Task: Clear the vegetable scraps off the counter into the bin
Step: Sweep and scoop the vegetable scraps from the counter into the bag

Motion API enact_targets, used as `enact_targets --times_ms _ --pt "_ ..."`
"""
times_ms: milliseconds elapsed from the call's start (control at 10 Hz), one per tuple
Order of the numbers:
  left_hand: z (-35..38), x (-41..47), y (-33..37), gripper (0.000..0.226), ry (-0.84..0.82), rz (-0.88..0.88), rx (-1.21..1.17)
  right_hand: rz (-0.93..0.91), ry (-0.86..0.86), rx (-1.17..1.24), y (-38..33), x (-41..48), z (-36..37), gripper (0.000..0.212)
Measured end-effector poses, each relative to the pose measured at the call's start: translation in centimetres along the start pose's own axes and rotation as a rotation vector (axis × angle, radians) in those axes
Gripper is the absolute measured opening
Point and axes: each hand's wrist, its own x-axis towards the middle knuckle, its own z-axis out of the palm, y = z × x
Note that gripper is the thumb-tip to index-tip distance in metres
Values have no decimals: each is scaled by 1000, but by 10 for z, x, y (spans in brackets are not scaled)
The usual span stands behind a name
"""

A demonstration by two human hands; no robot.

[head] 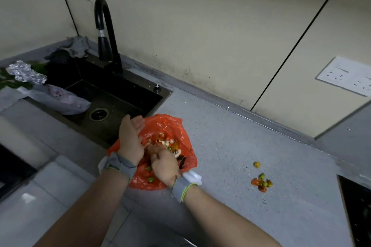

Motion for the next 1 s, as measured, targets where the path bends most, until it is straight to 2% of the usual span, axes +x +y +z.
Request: enact_targets --times_ms 100,200,300,400,500,600,700,800,900,1000 --pt "11 -13 -7 46 -12 72 26 5 107 94 -12 -4 -9 45" --pt "26 -31 -22 41 -56 25 -31 -171 37 199 -13 -21 -17 43" --pt "41 -42 -36 45 -58 104 -71 -63 27 109 8 -15 -37 42" --pt "66 -75 -41 41 -103 46 -121 -78 161 112 12 -19 -60 44" --pt "86 -82 -62 33 -131 190 21 -66 121 294 21 -38 -77 36" --pt "110 -89 -77 30 -173 196 94 -106 30 97 63 -47 -98 45" --pt "134 -92 -88 36 -247 355 292 0 114 -109 129 -55 -132 59" --pt "150 -92 -118 33 -289 442 556 98 197 -256 189 -77 -171 60" --pt "147 -78 -167 33 -371 455 881 183 236 -410 236 -92 -206 58" --pt "136 -72 -214 42 -495 542 1423 283 235 -454 270 -100 -237 59"
